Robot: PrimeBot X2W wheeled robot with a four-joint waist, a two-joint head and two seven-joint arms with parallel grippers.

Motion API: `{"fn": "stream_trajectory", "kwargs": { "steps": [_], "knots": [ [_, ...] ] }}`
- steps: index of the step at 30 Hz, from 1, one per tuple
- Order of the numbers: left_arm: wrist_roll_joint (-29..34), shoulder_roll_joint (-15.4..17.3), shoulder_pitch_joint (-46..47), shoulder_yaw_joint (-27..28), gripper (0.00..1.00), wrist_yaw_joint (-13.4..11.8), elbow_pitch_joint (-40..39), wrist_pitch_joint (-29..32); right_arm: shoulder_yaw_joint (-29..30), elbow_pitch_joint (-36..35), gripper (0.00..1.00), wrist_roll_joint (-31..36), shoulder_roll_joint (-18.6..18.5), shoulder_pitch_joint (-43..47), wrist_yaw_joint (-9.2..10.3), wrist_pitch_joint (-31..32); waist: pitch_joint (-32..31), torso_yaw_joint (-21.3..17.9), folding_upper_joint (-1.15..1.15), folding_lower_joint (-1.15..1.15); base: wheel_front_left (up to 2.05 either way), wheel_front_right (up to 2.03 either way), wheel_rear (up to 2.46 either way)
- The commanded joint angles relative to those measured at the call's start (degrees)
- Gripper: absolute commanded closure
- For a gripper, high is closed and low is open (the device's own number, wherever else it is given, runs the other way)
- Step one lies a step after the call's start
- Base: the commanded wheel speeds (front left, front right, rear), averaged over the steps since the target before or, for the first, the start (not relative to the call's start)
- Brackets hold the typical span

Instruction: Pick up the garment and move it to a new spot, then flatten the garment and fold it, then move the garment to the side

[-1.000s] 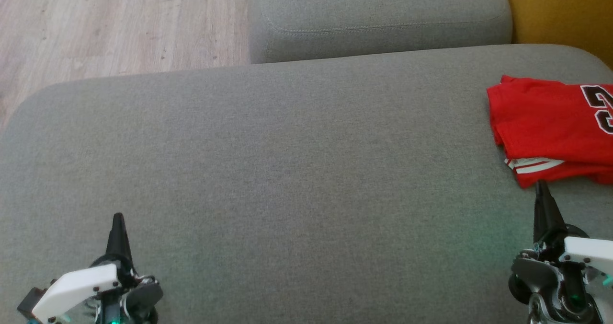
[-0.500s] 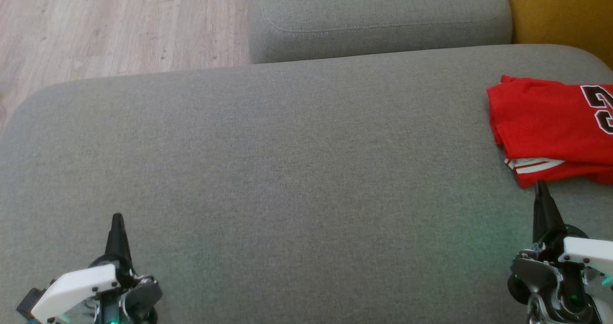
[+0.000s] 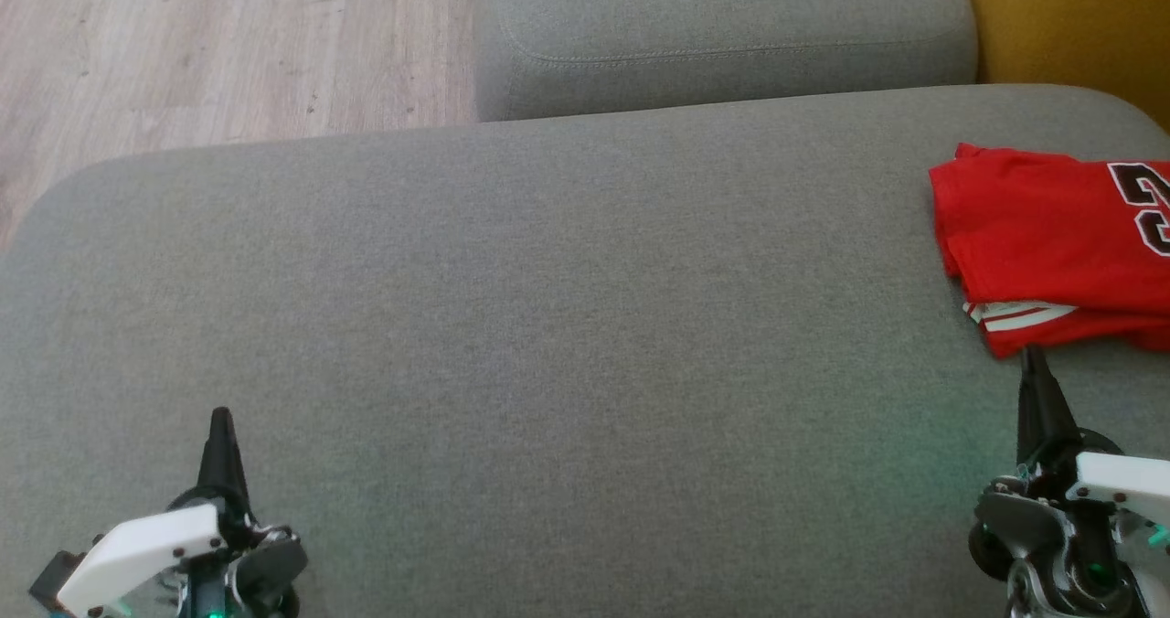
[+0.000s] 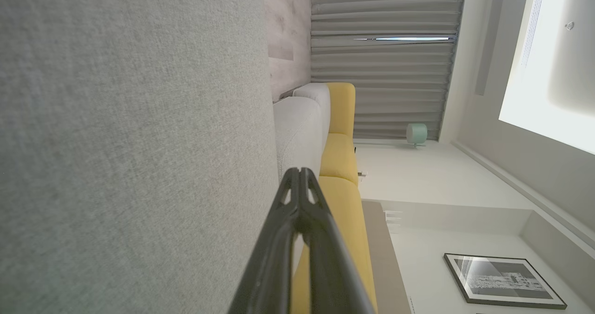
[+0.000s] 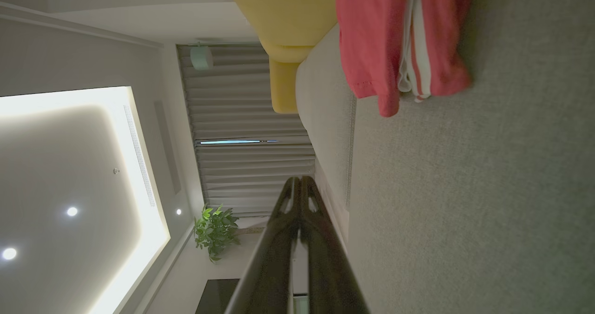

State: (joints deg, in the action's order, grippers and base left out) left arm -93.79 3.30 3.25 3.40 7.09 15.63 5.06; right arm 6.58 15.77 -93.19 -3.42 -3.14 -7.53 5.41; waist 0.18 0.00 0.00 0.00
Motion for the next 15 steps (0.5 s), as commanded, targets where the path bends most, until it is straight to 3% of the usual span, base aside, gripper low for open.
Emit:
{"fn": "stream_trajectory", "kwargs": {
  "steps": [1,15],
  "knots": [
    [0.6,0.5,2.8,1.9,1.00,0.4,-1.6,0.4,-0.9,-1.8,1.00,0.3,-0.1,-3.0,0.04,0.4,0.0,0.0,0.00,0.00,0.00,0.00,0.00],
    [0.8,0.3,2.8,2.1,1.00,0.4,-1.6,0.6,-0.8,-1.8,1.00,0.4,0.0,-3.0,0.04,0.5,0.0,0.0,0.00,0.00,0.00,0.00,0.00]
  ]
}}
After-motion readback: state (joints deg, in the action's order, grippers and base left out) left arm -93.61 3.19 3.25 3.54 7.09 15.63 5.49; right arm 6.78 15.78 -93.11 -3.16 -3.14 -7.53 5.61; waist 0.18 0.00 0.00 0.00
